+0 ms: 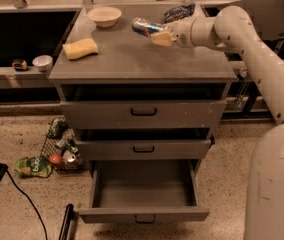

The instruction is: Place redbull can into bottom drawer

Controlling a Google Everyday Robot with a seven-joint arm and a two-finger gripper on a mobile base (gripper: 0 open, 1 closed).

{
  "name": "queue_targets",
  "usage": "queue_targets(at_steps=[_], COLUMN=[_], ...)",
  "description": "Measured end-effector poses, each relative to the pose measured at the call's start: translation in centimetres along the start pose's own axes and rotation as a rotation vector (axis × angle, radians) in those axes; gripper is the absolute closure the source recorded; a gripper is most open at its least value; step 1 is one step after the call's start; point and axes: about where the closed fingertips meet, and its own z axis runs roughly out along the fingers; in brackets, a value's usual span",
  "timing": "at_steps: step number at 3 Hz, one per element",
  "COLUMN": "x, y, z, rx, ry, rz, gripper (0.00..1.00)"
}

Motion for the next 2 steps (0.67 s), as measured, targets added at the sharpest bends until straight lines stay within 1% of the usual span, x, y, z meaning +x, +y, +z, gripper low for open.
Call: queue_targets(at_steps=[1, 2], x=[-2.51, -2.65], y=[1.96, 2.36], z=[-1.58, -1.18], rx=[-0.053, -0.061], ry=[-0.083, -0.088], rz=[-0.055, -0.067], gripper=[1.0, 1.0])
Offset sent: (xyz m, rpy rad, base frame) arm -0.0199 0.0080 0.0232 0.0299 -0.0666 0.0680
